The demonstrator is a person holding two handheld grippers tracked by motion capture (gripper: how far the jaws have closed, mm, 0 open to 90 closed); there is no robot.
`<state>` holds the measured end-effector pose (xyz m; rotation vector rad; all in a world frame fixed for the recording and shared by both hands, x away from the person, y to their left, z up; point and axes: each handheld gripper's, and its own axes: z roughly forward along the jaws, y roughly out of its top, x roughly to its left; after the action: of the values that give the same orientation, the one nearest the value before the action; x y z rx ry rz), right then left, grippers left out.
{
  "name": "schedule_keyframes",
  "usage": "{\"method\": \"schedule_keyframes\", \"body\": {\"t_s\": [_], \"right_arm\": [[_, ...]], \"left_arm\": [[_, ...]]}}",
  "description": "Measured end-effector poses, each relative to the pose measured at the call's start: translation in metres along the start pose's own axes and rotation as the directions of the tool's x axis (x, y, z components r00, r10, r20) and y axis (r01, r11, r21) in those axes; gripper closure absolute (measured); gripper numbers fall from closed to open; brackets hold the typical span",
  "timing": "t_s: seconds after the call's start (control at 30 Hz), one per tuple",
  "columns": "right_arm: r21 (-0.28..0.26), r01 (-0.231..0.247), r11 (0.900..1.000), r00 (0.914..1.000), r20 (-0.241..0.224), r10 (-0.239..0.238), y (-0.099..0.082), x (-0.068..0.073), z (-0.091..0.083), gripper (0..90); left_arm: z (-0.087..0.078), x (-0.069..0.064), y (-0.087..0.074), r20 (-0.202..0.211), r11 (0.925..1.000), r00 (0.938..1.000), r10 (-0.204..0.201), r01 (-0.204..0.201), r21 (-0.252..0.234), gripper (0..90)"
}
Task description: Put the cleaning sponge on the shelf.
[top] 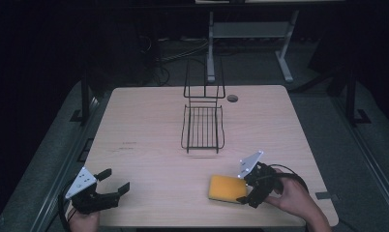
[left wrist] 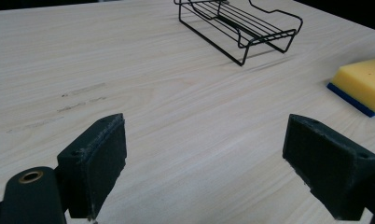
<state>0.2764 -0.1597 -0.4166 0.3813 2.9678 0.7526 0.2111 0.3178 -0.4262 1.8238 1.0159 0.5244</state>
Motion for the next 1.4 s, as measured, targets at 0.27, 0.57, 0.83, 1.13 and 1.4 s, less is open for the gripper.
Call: {"method": "schedule_keyframes", "body": {"t_s": [0.27,0.57,0.83,1.13,1.4], "right_arm": [[0.004,0.01,0.9999,0.9999,-0.009,-0.01,0.009,-0.002,0.006,14.1],[0.013,0.021,0.9997,0.999,-0.039,-0.02,0.017,-0.007,0.017,14.1],[0.017,0.022,0.9996,0.9979,-0.061,-0.021,0.023,-0.008,0.024,14.1],[0.035,0.036,0.9987,0.9967,-0.073,-0.034,0.029,-0.008,0.034,14.1],[0.057,0.042,0.9975,0.9971,-0.066,-0.038,0.031,-0.007,0.042,14.1]], "left_arm": [[-0.001,0.0,0.0,-0.001,1.0,1.0,0.004,-0.004,0.0,12.9],[0.0,-0.001,0.0,0.0,1.0,1.0,0.002,-0.002,0.002,12.8],[0.0,-0.001,0.0,0.002,1.0,1.0,0.006,-0.006,0.002,12.9],[0.0,-0.001,0.0,0.002,1.0,1.0,0.004,-0.004,0.001,12.8],[-0.001,0.0,0.0,0.001,1.0,1.0,0.001,-0.001,-0.002,12.9]]}}
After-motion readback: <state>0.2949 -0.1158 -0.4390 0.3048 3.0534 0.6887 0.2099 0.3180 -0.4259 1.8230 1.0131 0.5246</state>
